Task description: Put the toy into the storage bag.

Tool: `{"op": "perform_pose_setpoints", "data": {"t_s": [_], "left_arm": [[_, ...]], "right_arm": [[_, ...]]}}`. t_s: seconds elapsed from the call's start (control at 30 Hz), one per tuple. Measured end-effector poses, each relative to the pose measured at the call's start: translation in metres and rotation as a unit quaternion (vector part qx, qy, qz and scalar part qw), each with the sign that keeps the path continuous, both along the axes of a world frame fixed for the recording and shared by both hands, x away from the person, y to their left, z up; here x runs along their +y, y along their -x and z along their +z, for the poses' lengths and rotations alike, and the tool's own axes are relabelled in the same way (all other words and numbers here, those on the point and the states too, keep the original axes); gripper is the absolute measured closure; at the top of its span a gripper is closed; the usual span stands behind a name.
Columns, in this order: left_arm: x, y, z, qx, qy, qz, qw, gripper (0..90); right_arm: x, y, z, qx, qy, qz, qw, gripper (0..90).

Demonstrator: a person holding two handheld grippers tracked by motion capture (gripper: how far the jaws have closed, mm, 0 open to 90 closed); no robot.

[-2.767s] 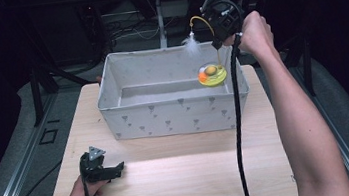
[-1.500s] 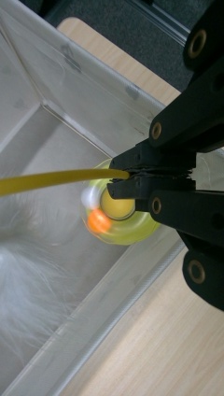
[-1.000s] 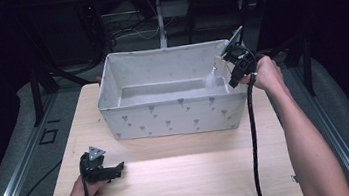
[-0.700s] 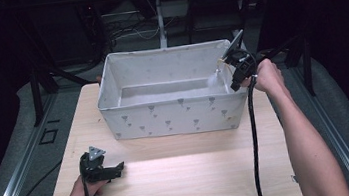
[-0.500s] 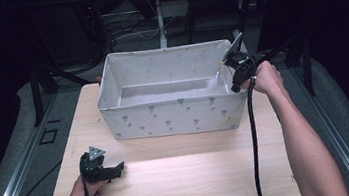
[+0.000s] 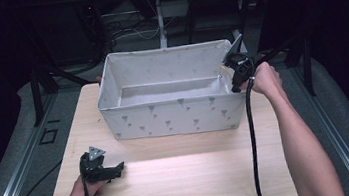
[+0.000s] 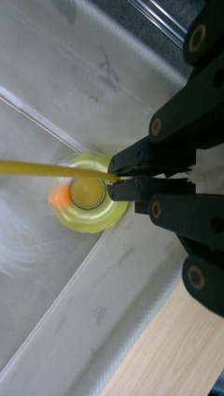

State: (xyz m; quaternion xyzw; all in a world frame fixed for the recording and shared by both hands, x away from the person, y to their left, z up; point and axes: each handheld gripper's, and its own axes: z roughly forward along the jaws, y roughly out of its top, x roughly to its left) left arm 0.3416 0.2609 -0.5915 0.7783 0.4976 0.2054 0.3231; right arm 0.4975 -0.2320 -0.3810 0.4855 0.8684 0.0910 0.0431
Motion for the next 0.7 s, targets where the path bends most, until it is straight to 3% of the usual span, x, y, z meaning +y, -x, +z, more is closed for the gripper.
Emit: {"op": "perform_pose_setpoints", "data": {"t_s": [0.43,0.7], "left_arm": [[0.0,0.0,0.0,0.0,0.0,0.0,1.0,0.3],[0.0,0.0,0.0,0.0,0.0,0.0,1.0,0.3]], "right_arm": [[-0.002,0.02,0.049,-0.057,-0.029,-0.002,0.998,54.0],[0.012,0.039,0.081,-0.084,-0.027,0.029,0.9957,38.3]]}}
